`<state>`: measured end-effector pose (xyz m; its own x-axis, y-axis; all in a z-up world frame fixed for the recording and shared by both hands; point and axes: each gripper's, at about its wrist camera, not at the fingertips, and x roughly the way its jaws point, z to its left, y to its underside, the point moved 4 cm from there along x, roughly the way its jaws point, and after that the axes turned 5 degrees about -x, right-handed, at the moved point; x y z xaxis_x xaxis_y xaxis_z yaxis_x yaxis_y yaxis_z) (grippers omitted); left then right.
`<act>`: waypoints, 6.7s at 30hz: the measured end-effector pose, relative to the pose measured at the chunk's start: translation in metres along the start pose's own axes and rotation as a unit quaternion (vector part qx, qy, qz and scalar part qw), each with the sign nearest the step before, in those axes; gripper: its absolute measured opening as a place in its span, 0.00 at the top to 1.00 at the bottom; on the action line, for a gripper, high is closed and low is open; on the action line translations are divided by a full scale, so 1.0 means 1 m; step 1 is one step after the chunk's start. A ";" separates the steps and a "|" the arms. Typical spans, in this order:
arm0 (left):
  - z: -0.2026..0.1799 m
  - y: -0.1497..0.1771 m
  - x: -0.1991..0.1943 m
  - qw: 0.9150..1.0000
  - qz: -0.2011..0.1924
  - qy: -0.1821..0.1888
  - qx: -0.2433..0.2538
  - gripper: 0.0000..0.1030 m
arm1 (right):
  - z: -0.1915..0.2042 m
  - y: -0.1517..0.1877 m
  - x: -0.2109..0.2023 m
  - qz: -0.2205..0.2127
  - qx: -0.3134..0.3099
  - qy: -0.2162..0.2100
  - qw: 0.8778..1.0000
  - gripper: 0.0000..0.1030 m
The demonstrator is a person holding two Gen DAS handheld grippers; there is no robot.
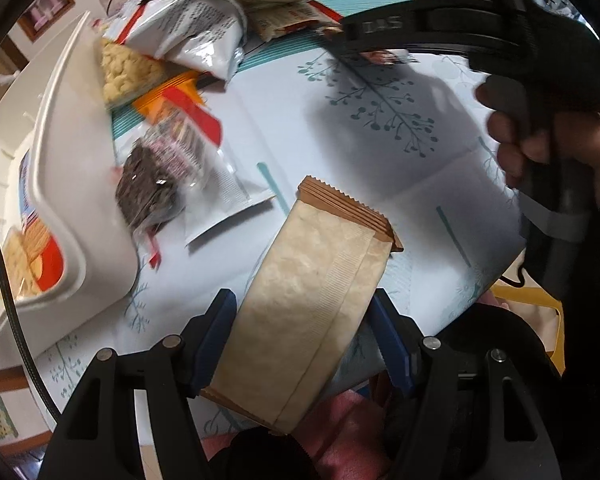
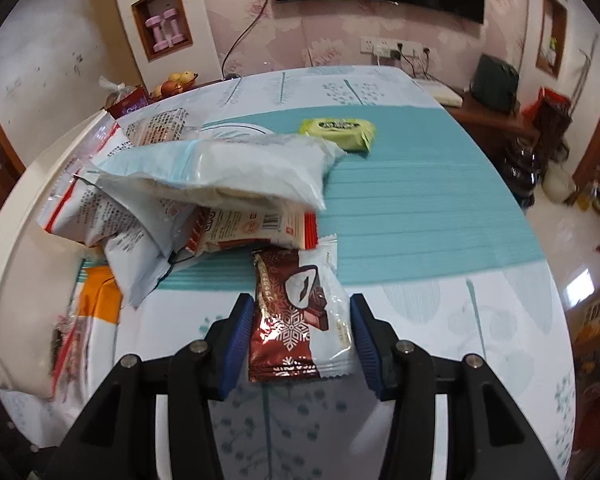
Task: Organize snacks
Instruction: 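Grasp the brown paper cracker pack with the left tool while the right tool approaches the chocolate wafer, then carry the cracker pack with the left tool while the right tool carries the chocolate wafer into the bin, then open both tools over the white bin and withdraw them, then grasp the small clear bag of dark chocolate pieces with the left tool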
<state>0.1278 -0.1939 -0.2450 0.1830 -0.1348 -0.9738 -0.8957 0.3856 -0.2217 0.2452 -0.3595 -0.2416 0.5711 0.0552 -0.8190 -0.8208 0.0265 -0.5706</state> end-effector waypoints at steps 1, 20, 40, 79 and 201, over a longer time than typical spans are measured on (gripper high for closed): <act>0.001 0.002 -0.002 1.000 0.000 -0.003 -0.002 0.35 | 0.000 0.002 -0.002 0.000 0.003 -0.001 1.000 0.53; 0.009 0.009 -0.103 0.991 -0.134 -0.021 -0.002 0.35 | 0.014 0.005 -0.080 -0.044 0.008 -0.010 0.999 0.53; 0.104 -0.016 -0.182 0.954 -0.282 -0.035 -0.101 0.35 | 0.086 -0.016 -0.123 -0.104 -0.053 -0.048 0.992 0.52; 0.268 0.023 -0.141 0.904 -0.307 -0.027 -0.296 0.29 | 0.242 0.013 -0.092 -0.128 -0.184 -0.180 0.958 0.48; 0.036 -0.111 0.000 0.975 0.101 -0.101 0.171 0.91 | 0.036 -0.011 -0.027 -0.228 -0.450 0.121 0.855 0.80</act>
<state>0.2412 -0.2040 -0.2218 0.1247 0.1451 -0.9815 -0.7404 0.6721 0.0053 0.2384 -0.3253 -0.2108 0.9043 0.0322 -0.4256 -0.2350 -0.7948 -0.5596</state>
